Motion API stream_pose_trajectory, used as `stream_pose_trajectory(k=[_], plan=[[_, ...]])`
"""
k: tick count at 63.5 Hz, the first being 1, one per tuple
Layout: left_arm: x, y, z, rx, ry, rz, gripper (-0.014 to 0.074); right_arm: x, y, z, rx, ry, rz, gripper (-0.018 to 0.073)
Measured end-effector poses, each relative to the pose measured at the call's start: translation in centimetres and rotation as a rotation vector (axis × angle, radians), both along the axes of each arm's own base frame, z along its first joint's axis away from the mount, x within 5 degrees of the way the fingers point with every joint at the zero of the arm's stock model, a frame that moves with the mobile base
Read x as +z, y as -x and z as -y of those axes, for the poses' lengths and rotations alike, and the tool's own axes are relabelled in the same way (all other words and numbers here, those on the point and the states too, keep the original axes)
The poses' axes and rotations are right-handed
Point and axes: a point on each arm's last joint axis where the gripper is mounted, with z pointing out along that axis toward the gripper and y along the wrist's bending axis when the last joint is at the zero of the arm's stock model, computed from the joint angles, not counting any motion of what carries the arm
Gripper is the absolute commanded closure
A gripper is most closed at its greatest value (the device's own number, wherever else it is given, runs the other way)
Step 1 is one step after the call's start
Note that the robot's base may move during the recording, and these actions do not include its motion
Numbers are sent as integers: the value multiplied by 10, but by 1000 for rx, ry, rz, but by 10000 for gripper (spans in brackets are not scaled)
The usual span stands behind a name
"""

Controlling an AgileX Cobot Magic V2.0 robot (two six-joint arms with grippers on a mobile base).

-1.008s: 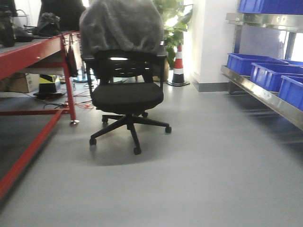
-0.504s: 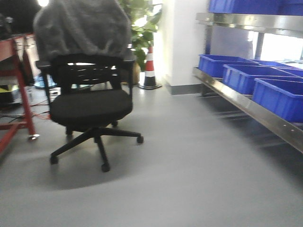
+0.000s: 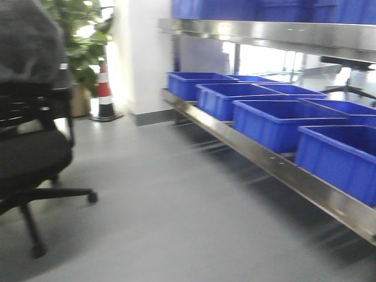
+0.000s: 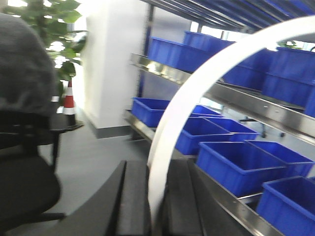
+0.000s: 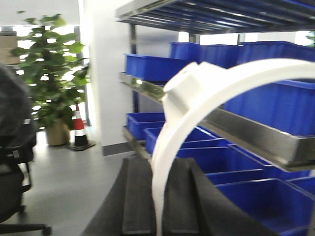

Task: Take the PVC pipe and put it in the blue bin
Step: 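Drive the base up to the steel shelf of blue bins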

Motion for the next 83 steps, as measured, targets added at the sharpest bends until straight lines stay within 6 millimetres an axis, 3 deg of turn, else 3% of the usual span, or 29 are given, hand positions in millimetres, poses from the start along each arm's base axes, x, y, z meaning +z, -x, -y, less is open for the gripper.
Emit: stream_pose_trajectory(k=[83], plan=[[0,0,0,0,-2,0,707,0,0,0,0,0,0,728]])
